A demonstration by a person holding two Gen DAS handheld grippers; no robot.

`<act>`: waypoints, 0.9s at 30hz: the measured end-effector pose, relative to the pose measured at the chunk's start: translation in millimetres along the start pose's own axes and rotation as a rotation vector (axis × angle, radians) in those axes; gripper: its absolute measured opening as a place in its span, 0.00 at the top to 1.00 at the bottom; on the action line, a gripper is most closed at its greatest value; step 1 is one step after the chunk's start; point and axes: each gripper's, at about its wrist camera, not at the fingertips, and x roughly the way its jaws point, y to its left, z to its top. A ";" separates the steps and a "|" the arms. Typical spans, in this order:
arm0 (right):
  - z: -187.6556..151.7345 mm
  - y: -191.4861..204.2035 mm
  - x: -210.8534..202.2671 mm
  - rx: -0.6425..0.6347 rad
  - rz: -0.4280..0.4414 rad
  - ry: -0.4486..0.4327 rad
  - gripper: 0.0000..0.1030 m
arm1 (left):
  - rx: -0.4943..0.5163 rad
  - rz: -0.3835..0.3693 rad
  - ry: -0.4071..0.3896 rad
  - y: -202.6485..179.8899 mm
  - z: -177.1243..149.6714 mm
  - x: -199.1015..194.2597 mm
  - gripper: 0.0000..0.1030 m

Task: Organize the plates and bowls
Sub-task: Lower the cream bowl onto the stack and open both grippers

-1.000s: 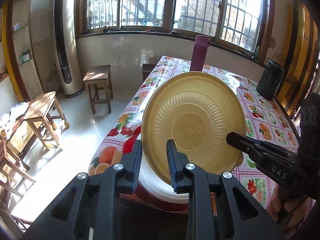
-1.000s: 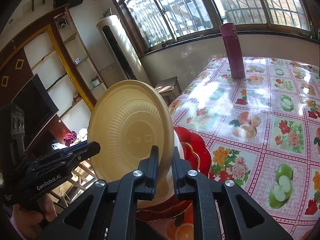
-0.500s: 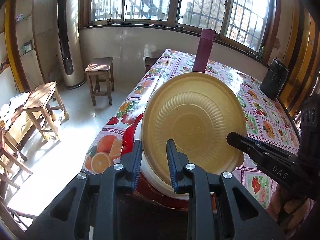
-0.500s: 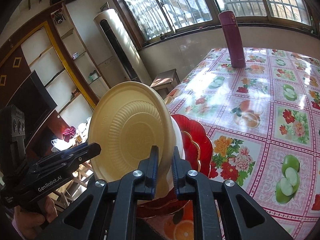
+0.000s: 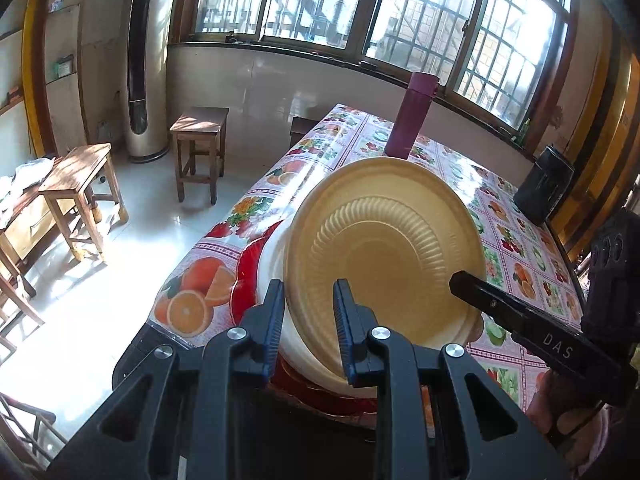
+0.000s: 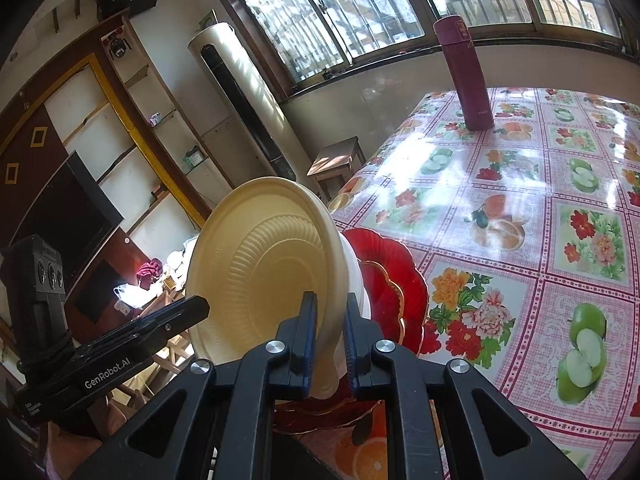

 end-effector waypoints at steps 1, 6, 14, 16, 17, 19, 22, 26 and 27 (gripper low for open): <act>0.1 -1.0 0.1 0.001 0.002 0.003 0.88 | -0.001 0.001 -0.002 -0.2 0.2 -0.3 0.78; 3.3 -4.4 0.0 0.020 0.029 0.025 0.85 | -0.011 -0.017 -0.019 -0.8 -0.6 -10.9 0.78; 6.8 -10.7 4.3 0.091 0.093 0.075 0.84 | -0.021 -0.024 -0.025 4.1 2.7 -16.5 0.77; 7.7 -9.8 4.7 0.082 0.086 0.073 0.84 | -0.030 -0.021 -0.018 5.2 2.2 -14.1 0.73; 8.2 -9.9 4.6 0.080 0.084 0.072 0.83 | -0.031 -0.019 -0.016 5.9 2.2 -13.2 0.69; 10.1 -9.9 4.7 0.075 0.077 0.068 0.81 | -0.040 -0.016 -0.015 7.5 2.3 -11.7 0.63; 10.5 -10.3 5.3 0.073 0.070 0.065 0.81 | -0.038 -0.004 -0.014 8.3 1.5 -10.4 0.63; 11.1 -9.5 6.7 0.063 0.056 0.057 0.81 | -0.030 0.001 -0.010 7.4 0.6 -7.4 0.63; 11.5 -8.8 6.8 0.059 0.051 0.055 0.81 | -0.031 -0.001 -0.007 7.3 0.5 -6.4 0.63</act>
